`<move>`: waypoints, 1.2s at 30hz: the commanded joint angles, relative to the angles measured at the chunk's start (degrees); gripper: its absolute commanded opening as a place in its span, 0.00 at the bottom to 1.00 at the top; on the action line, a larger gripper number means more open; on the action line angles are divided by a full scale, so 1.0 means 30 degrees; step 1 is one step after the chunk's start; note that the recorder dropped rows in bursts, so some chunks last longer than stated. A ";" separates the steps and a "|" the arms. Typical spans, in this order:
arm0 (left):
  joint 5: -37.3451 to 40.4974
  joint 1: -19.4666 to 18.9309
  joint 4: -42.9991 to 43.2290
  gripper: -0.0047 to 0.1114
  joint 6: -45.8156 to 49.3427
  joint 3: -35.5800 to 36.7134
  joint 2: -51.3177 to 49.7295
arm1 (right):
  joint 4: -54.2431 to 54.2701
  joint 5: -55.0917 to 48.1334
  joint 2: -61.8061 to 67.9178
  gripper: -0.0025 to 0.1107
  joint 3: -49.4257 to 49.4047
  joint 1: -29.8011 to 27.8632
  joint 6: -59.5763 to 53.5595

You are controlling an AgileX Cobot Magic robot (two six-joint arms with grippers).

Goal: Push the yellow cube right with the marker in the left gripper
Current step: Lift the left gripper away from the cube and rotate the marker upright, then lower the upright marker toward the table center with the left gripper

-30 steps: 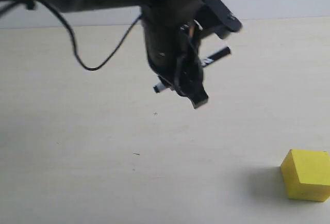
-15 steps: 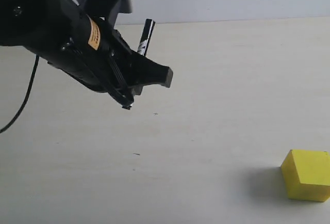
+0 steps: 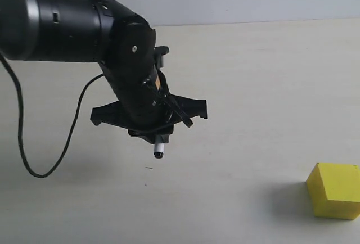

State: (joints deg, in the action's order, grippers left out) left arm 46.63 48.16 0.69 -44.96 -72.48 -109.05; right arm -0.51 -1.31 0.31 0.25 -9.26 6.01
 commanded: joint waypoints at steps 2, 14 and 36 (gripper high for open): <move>0.0337 -0.0619 -0.0883 0.04 0.0647 -0.1096 -0.1444 | 0.0041 0.0045 -0.0104 0.02 -0.0084 -0.0119 -0.0045; 0.0504 -0.0839 -0.2051 0.04 0.1506 -0.2335 -0.3191 | 0.0041 0.0045 -0.0104 0.02 -0.0084 -0.0119 -0.0045; 0.0701 -0.0839 -0.2573 0.04 0.1887 -0.2337 -0.3554 | 0.0041 0.0045 -0.0104 0.02 -0.0084 -0.0119 -0.0045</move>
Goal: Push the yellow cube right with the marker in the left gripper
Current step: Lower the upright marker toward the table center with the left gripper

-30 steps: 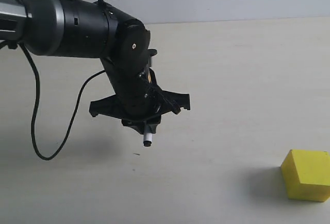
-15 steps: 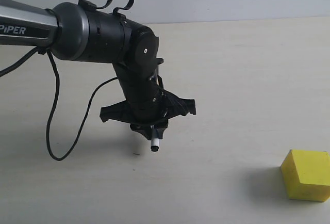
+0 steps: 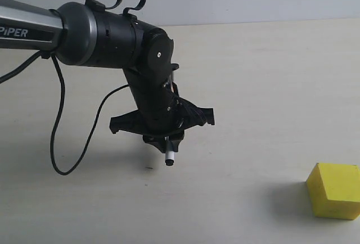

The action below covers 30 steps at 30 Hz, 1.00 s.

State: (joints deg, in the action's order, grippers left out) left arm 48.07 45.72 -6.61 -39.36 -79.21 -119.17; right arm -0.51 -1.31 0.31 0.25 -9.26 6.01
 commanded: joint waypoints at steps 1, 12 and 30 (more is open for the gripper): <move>0.0221 -0.0025 -0.0140 0.04 0.0022 -0.0095 -0.0179 | 0.0041 0.0045 -0.0104 0.02 -0.0084 -0.0119 -0.0045; 0.0885 -0.0025 -0.0219 0.04 0.0022 -0.0095 -0.0670 | 0.0041 0.0045 -0.0104 0.02 -0.0084 -0.0119 -0.0045; 0.0552 -0.0025 -0.0513 0.27 0.0199 -0.0095 -0.0714 | 0.0041 0.0045 -0.0104 0.02 -0.0084 -0.0119 -0.0045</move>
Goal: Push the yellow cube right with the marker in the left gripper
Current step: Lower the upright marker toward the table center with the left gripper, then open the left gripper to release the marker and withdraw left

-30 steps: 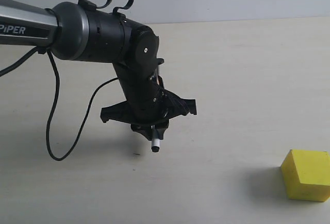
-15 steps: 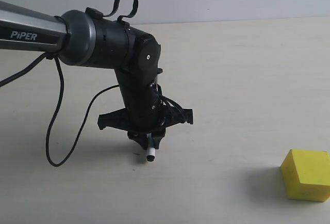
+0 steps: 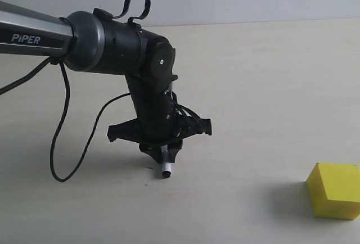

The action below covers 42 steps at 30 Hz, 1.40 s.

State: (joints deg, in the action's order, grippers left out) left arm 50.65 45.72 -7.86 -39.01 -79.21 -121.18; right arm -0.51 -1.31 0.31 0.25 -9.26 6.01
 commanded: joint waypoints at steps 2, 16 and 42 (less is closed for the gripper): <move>-0.0343 -0.0025 -0.0099 0.27 0.0082 -0.0095 -0.0046 | 0.0041 0.0045 -0.0104 0.02 -0.0084 -0.0119 -0.0045; 0.4242 -0.0330 0.1501 0.16 0.0503 -0.2130 0.3191 | 0.0041 0.0045 -0.0104 0.02 -0.0084 -0.0119 -0.0045; -0.4370 1.0275 1.6079 0.04 -1.0576 1.1060 1.9955 | 0.0041 0.0045 -0.0104 0.02 -0.0084 -0.0119 -0.0045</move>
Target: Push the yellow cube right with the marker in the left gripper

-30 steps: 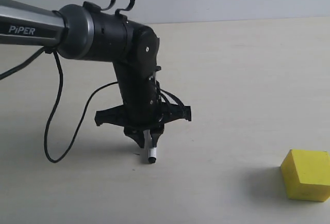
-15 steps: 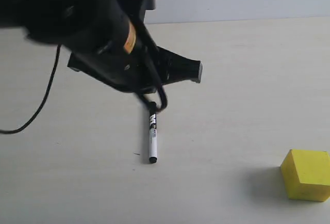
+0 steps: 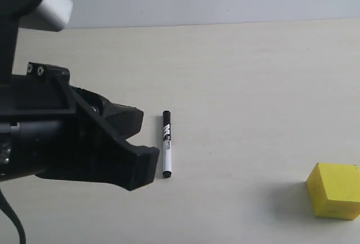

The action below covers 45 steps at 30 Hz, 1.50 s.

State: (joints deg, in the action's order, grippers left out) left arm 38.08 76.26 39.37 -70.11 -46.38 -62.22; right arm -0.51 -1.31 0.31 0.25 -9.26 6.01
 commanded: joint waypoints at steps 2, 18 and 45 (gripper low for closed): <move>-0.0181 0.0093 0.0338 0.04 -0.0211 0.0117 0.0265 | 0.0041 0.0045 -0.0104 0.02 -0.0084 -0.0119 -0.0045; -0.0745 -0.4173 -0.1801 0.04 0.0370 0.1124 0.2188 | 0.0041 0.0045 -0.0104 0.02 -0.0084 -0.0119 -0.0045; -0.1489 -1.7088 -0.2172 0.04 0.0296 1.2428 1.8060 | 0.0041 0.0045 -0.0104 0.02 -0.0084 -0.0119 -0.0045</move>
State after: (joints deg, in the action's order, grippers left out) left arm 35.21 26.74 32.29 -69.20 -10.34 -10.94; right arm -0.51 -1.31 0.31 0.25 -9.26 6.01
